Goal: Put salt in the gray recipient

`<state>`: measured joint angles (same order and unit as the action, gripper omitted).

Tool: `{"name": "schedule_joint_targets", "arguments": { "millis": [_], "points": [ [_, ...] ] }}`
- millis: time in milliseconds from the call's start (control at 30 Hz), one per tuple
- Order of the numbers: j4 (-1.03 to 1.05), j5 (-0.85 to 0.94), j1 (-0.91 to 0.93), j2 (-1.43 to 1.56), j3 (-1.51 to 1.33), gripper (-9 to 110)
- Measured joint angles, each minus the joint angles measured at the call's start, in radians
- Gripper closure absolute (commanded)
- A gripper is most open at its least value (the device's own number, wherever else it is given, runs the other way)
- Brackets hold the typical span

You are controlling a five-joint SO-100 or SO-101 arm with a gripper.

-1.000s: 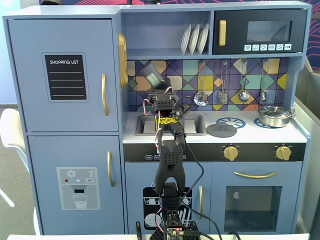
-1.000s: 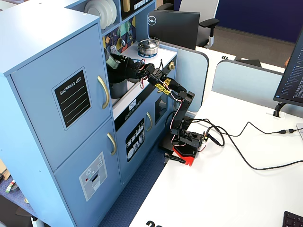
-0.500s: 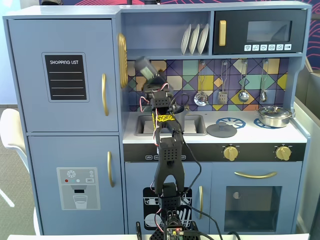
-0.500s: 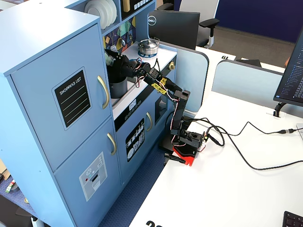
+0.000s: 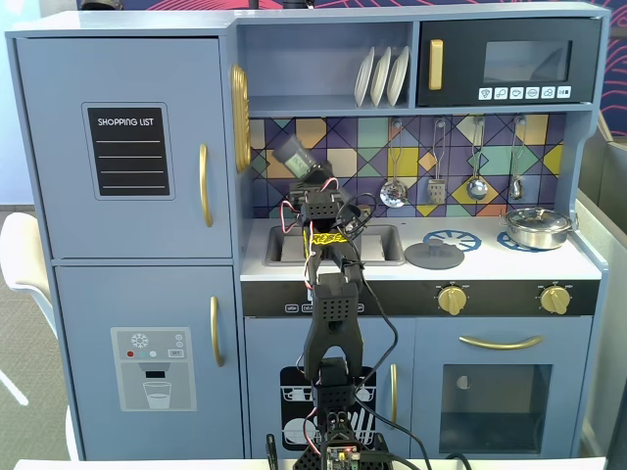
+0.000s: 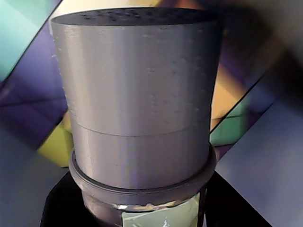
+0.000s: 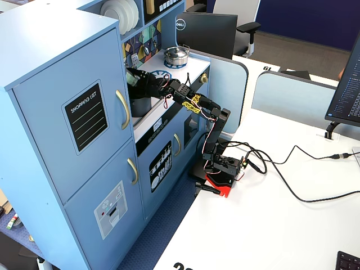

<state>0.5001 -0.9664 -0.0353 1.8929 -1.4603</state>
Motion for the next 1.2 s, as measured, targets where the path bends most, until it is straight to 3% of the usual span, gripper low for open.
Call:
{"name": "schedule_joint_targets", "arguments": {
  "millis": [400,733,933,1200],
  "points": [
    [-0.006,0.015,-0.078,-0.115,0.272,102],
    [-0.034,0.015,-0.003,-0.018,-0.034,102],
    [-0.044,0.031,-0.023,-0.031,0.000,102],
    [-0.034,0.256,-0.054,-0.121,0.227,101]
  ]
}}
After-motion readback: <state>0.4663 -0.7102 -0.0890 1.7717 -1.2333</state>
